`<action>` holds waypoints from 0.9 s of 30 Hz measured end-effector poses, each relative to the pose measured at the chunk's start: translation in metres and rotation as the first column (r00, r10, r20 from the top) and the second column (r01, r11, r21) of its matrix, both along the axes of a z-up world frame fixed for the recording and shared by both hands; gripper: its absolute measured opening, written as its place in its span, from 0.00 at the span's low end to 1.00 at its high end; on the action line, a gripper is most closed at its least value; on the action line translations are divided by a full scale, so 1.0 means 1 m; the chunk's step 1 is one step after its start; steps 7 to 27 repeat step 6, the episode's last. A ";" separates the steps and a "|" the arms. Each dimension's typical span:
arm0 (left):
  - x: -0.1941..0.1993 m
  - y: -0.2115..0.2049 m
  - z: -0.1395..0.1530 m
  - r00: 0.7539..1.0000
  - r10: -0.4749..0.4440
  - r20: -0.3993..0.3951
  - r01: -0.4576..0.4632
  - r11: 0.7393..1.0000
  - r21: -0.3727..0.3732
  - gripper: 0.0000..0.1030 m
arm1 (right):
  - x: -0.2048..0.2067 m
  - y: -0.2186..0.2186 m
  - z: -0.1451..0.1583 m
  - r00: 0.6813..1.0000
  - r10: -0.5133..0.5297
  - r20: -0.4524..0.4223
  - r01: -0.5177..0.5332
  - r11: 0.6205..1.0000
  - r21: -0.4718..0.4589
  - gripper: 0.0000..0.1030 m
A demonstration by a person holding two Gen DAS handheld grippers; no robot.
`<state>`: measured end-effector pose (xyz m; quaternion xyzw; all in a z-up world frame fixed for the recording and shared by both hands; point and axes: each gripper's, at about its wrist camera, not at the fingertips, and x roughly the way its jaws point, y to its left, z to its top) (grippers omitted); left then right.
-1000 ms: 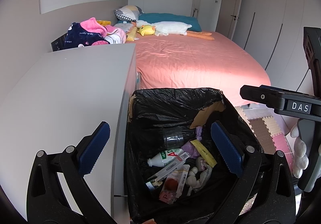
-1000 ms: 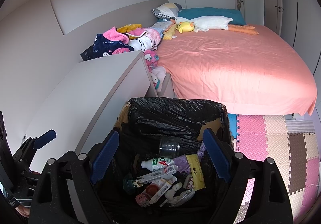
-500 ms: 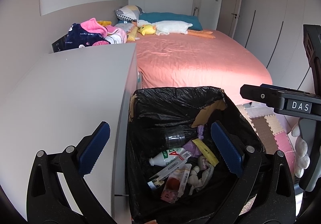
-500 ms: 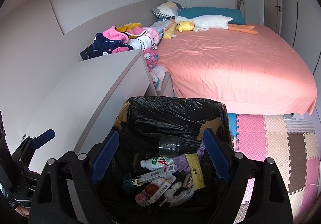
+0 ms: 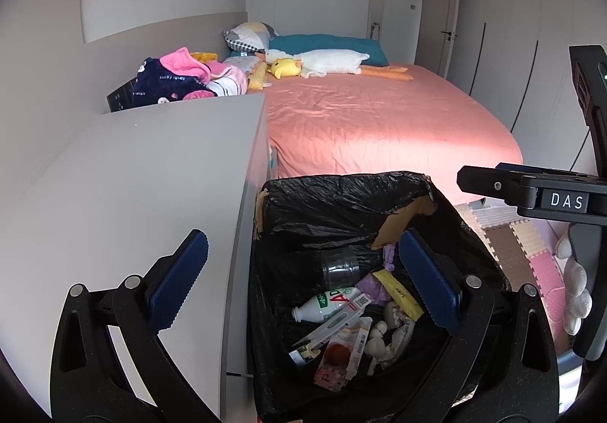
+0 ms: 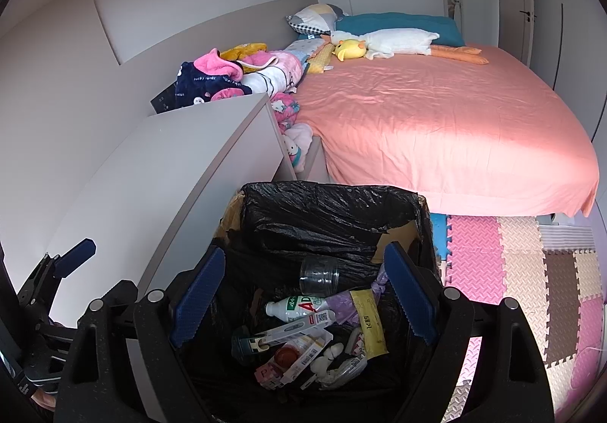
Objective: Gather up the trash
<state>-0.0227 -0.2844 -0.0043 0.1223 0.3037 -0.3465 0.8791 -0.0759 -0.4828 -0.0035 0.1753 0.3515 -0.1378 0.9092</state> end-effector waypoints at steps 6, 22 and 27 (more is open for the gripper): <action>0.004 -0.001 -0.002 1.000 0.003 -0.025 -0.002 1.000 0.011 0.94 | 0.000 0.000 0.000 1.000 0.001 0.000 -0.001 1.000 0.000 0.83; 0.004 -0.001 -0.002 1.000 0.003 -0.025 -0.002 1.000 0.011 0.94 | 0.000 0.000 0.000 1.000 0.001 0.000 -0.001 1.000 0.000 0.83; 0.004 -0.001 -0.002 1.000 0.003 -0.025 -0.002 1.000 0.011 0.94 | 0.000 0.000 0.000 1.000 0.001 0.000 -0.001 1.000 0.000 0.83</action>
